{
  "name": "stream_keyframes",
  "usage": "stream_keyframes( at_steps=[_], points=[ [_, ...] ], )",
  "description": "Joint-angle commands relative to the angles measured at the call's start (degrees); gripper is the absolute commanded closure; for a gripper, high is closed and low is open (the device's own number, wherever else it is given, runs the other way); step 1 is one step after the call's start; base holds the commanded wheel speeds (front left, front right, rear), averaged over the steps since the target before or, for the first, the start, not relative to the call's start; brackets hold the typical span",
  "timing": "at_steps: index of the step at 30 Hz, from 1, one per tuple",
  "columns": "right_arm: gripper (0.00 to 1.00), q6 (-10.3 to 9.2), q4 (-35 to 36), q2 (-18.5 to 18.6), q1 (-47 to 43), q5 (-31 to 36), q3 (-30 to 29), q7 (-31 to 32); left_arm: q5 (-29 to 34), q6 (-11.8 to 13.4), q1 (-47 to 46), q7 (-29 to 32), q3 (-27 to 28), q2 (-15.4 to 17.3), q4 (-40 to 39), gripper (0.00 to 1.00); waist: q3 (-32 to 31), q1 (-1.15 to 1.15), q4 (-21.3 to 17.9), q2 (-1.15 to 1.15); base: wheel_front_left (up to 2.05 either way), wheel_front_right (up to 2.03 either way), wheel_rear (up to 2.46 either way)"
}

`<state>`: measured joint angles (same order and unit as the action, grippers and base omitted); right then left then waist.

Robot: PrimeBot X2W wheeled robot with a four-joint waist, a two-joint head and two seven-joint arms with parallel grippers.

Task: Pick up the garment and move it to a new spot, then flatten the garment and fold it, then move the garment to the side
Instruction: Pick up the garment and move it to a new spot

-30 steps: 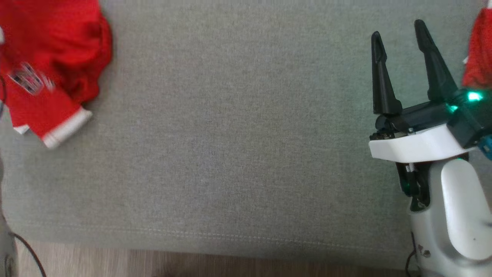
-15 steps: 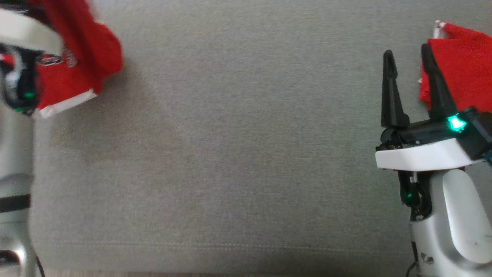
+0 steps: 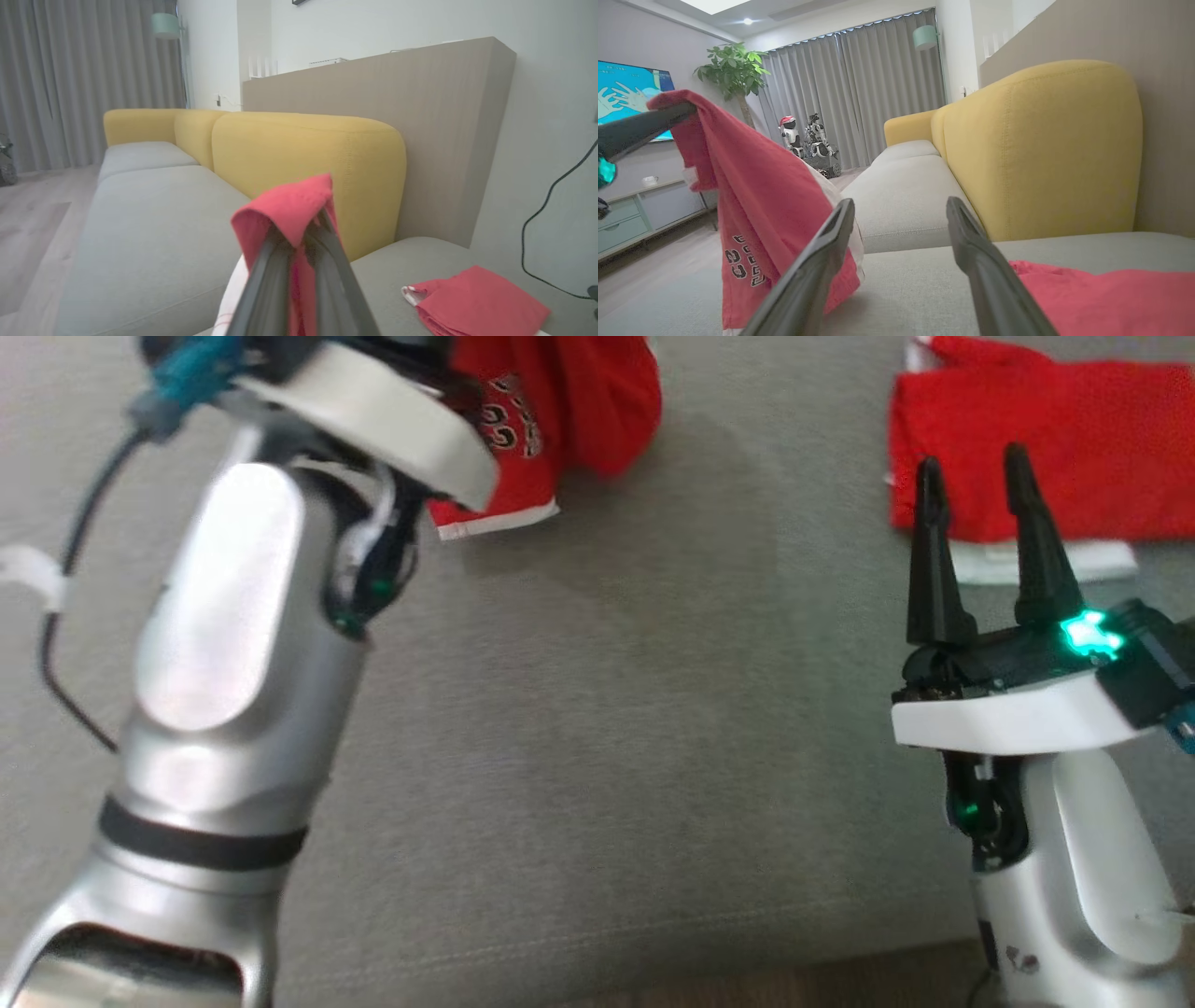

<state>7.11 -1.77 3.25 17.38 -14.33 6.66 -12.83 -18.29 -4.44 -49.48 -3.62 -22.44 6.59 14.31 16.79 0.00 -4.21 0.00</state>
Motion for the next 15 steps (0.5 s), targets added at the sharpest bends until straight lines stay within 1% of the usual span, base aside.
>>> stream_keyframes(
  at_steps=[1, 5, 6, 7, 8, 11, 15],
  points=[
    [0.00, 0.37, 1.5, -0.4, 2.2, -0.9, 1.7, -0.9, 0.4, 0.8, -2.8, -0.3, 1.2, 0.6, -1.2, 1.00, 1.7, 0.00, -3.6, 0.00, 0.00, 0.00, 0.00],
    [0.00, 0.37, 0.6, -0.4, 2.7, -2.4, 2.6, -1.6, 1.0, 1.9, -4.0, -1.2, 0.1, -0.7, 4.2, 1.00, 2.8, 0.00, -6.8, 0.00, 0.00, 0.00, 0.00],
    [0.00, 0.37, 0.4, -0.4, 2.8, -2.7, 3.0, -1.7, 1.1, 1.8, -4.2, -1.1, -0.4, -0.8, 6.2, 0.71, 3.1, 0.00, -7.5, 0.00, 0.00, 0.00, 0.00],
    [0.00, 0.37, 0.2, -0.4, 2.9, -3.0, 3.3, -1.8, 1.3, 1.3, -4.3, -0.5, -1.1, -0.7, 8.3, 0.09, 3.4, 0.00, -8.1, 0.00, 0.00, 0.00, 0.00],
    [0.00, 0.37, 0.0, -0.4, 2.9, -3.3, 3.6, -1.9, 1.4, 0.4, -4.5, 0.3, -2.1, -0.6, 10.3, 0.00, 3.7, 0.00, -8.5, 0.00, 0.00, 0.00, 0.00],
    [0.00, 0.37, -0.5, -0.4, 2.8, -3.8, 3.7, -2.1, 1.8, -1.4, -4.6, 1.4, -5.0, 0.8, 15.1, 0.00, 3.9, 0.00, -8.9, 0.00, 0.00, 0.00, 0.00],
    [0.00, 0.37, -0.8, -0.4, 2.6, -3.5, 3.1, -2.1, 2.3, -2.3, -4.7, 0.8, -6.9, 3.6, 19.2, 0.00, 3.5, 0.00, -7.4, 0.00, 0.00, 0.00, 0.00]
  ],
)
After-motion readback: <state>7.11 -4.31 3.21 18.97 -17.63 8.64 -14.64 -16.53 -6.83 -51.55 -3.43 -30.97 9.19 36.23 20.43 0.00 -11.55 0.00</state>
